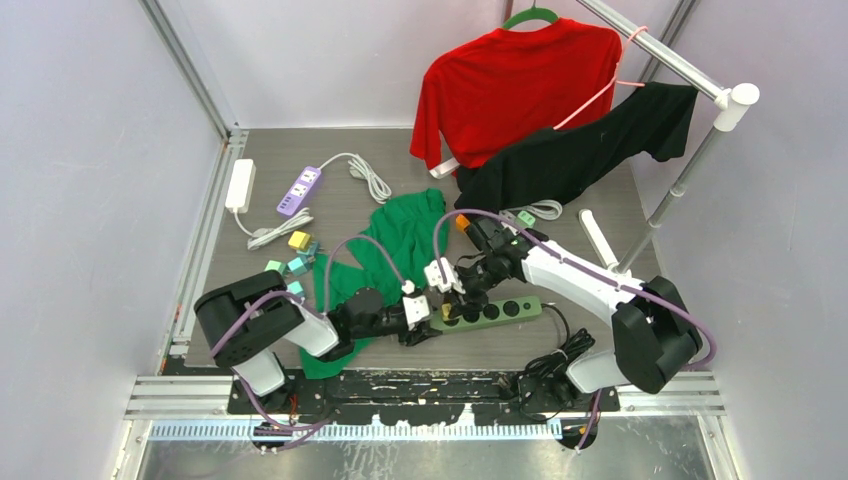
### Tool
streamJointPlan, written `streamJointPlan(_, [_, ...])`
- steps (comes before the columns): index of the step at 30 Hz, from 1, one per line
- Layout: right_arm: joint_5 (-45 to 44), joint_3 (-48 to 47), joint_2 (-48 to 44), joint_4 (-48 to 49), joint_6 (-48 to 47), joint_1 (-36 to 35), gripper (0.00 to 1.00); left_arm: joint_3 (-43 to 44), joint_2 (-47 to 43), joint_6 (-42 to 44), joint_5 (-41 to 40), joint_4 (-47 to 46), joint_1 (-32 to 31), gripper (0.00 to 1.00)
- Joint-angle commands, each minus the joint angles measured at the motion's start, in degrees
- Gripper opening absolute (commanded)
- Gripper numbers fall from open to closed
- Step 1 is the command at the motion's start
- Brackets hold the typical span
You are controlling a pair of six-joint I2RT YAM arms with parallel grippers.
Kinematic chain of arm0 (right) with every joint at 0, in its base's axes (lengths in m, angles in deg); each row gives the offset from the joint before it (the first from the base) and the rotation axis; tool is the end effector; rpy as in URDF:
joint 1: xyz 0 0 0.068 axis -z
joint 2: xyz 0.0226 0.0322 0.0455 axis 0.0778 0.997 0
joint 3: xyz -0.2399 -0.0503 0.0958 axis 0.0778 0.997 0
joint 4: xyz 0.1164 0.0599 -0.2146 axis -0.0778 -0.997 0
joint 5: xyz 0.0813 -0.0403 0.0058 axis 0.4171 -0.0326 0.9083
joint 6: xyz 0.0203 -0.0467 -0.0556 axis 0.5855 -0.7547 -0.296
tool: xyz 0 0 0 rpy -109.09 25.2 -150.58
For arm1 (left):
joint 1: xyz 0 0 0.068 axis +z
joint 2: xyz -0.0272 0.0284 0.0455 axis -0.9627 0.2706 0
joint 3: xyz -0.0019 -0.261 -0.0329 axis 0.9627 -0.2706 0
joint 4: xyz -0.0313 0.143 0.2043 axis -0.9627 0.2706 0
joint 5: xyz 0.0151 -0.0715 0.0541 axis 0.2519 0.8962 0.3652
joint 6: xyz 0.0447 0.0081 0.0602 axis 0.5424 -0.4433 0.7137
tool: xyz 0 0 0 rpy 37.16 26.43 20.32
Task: Pull the plug off the socket
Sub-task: Remove the plug from the socket.
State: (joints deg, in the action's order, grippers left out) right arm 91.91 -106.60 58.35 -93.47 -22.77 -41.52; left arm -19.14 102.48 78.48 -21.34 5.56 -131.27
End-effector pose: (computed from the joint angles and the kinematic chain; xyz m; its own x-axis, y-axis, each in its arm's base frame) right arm 0.1737 0.1893 0.1939 0.2903 -0.5757 -0.7644 -0.9228 -0.3799 -0.0644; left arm 0.1344 -0.2439 0.1128 -0.0194 0.2600 -0.9654 0.9731 0.2267 0.0415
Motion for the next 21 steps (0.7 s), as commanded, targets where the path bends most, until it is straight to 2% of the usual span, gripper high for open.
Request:
streamJointPlan(1, [4.1,-1.7,-2.3,7.4,17.3,-0.7,0.01,-0.7,-0.2,-0.2,-4.9,6.1,1.5,0.0])
streamJointPlan(4, [3.1,-1.1,-2.6,7.7,17.2,2.3,0.01,-0.7,-0.3,-0.2,-5.0,6.4,1.5,0.0])
streamJointPlan(7, [3.4,-1.2,-4.0,4.1,12.0,5.4,0.01,-0.8,-0.7,-0.3,-5.0,6.9,1.5,0.0])
streamJointPlan(12, [6.2,-1.9,-4.3,-11.5,-6.6,7.0,0.01,-0.6,-1.2,-0.3,-4.7,7.5,1.5,0.0])
streamJointPlan(15, [11.3,-1.2,-4.0,-16.0,-12.3,5.7,0.01,-0.2,-1.2,-0.4,-4.3,8.0,1.5,0.0])
streamJointPlan(17, [12.3,-1.2,-4.2,-14.3,-9.7,3.0,0.01,0.1,-1.3,-0.5,-4.2,8.3,1.5,0.0])
streamJointPlan(21, [12.1,-1.9,-4.0,-2.2,6.0,-1.3,0.01,0.3,-1.6,-0.5,-4.3,9.3,1.5,0.0])
